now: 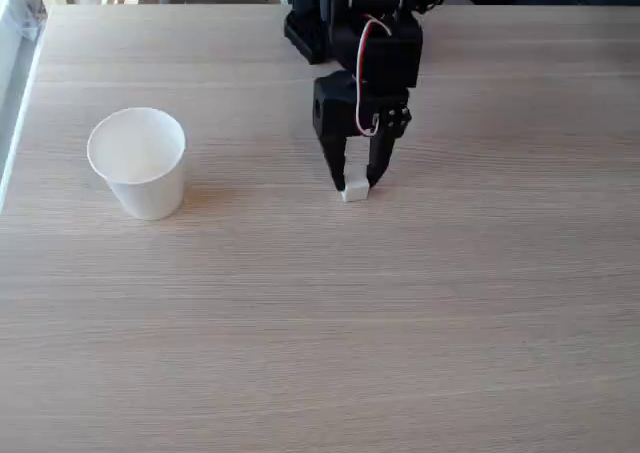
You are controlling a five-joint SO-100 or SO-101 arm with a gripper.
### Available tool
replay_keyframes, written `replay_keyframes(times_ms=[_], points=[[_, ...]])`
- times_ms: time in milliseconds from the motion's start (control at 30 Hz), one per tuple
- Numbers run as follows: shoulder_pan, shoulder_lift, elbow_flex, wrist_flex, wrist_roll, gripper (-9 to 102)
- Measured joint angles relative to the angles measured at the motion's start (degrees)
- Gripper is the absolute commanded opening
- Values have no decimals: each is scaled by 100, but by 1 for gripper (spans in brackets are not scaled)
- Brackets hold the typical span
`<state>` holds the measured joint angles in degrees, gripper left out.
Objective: Grasp a block and put it in the bin.
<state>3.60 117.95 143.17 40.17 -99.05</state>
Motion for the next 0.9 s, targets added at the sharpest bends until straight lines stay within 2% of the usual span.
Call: replay_keyframes(times_ms=[267, 533, 733, 900], points=[[167, 677, 0, -334, -158, 0], [782, 1925, 0, -844, -439, 0], [1837, 2918, 62, -923, -439, 0], [2962, 2900, 62, -1134, -519, 0]])
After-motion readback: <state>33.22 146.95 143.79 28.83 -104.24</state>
